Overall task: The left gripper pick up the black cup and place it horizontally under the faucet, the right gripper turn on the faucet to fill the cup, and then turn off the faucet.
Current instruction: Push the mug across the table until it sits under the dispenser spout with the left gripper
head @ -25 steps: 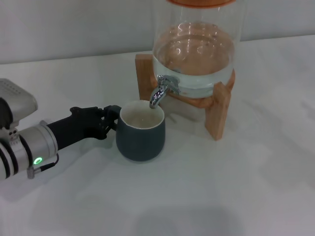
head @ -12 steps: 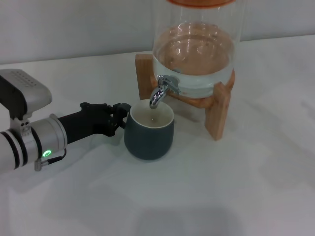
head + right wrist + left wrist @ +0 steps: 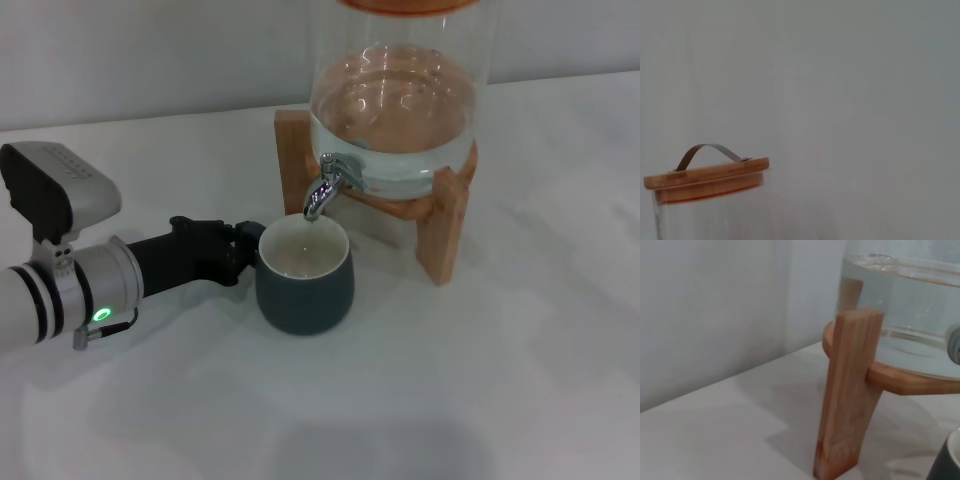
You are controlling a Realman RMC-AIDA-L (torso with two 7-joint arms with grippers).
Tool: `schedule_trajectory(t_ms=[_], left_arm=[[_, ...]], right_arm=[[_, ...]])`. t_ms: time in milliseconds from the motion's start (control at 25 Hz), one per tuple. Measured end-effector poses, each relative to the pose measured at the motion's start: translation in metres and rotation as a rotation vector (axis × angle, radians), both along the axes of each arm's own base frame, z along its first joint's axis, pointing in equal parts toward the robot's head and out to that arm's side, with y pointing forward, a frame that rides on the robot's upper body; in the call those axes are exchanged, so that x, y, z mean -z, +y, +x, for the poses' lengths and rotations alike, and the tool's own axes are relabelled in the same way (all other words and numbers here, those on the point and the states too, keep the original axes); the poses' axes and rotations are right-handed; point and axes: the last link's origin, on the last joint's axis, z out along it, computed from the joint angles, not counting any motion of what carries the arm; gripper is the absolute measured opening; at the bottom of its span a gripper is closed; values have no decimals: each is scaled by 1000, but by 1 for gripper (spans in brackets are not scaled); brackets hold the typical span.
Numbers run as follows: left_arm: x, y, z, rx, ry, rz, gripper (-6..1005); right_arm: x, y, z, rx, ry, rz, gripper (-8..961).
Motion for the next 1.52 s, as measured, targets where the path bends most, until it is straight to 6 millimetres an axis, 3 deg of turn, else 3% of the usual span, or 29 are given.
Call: schedule_trajectory(t_ms=[520,1280,1520], left_arm=[[-10,2,-6,-26,-23,41,146],[-10,1,-6,-25,-22,40,321],[-10,-2,-10,-30,-21,36,323]], right_arm=[[-1,2,-1,-5,2,4,718],[0,2,-1,-5,-6,10,718],[-1,3,-1,-8,-2,18,718]])
